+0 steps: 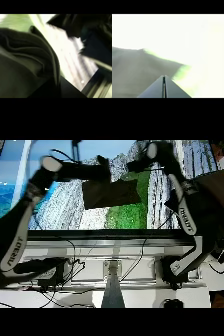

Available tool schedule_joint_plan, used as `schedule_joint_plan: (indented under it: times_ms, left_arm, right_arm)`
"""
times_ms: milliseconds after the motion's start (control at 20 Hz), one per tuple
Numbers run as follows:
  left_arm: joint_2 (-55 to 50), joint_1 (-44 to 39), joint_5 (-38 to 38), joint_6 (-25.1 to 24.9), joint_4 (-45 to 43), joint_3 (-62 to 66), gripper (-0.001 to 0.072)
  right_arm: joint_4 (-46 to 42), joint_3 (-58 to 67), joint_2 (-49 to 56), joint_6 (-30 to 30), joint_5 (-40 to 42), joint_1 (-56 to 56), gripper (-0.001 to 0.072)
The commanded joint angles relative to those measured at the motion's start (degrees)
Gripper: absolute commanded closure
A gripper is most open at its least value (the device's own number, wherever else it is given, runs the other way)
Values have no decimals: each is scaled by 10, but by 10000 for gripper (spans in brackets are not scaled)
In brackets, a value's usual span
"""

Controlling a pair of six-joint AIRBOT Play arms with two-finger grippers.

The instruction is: Fold the clothes and pants, and hang the long-sleeved shirts on hangers.

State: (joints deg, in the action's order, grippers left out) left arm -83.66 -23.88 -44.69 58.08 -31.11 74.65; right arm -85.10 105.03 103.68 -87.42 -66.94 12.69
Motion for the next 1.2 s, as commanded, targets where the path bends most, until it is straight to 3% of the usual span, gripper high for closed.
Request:
schedule_joint_plan:
  times_ms: [0, 50, 100, 150, 200, 250, 600, 750, 950, 1000, 1100, 1150]
  left_arm:
    - [-73, -141, 234, -18, 31, 0, 638]
    - [-87, -167, 280, -23, 23, 0, 271]
    - [-96, -181, 309, -20, 16, 0, 4]
    - [-100, -186, 319, -20, 7, 0, -8]
    - [-99, -184, 318, -20, -4, 0, -7]
    - [-96, -176, 316, -20, -20, 0, -7]
    - [-52, -57, 199, -20, -83, 0, -6]
    - [-45, -3, 146, -20, -106, 0, -6]
    - [-27, 79, 17, -20, -238, 1, 3]
    - [-18, 99, -14, -20, -266, 1, 3]
    - [7, 133, -61, -20, -320, 1, 3]
    - [23, 148, -79, -20, -346, 1, 3]
  right_arm:
    - [-7, -1, -14, 0, -108, -135, 691]
    - [2, -5, -14, 0, -128, -161, 691]
    - [11, -14, -14, 1, -141, -185, 673]
    - [23, -29, -14, 2, -144, -205, 519]
    - [44, -47, -14, 18, -143, -220, 263]
    - [75, -70, -14, 46, -139, -232, 157]
    - [392, -256, 20, 197, -63, -208, 155]
    - [421, -262, 43, 201, -6, -141, 153]
    - [411, -261, 47, 177, 58, -48, 166]
    - [409, -260, 47, 178, 65, -31, 242]
    - [409, -260, 47, 180, 68, -11, 591]
    - [408, -260, 42, 180, 68, -8, 690]
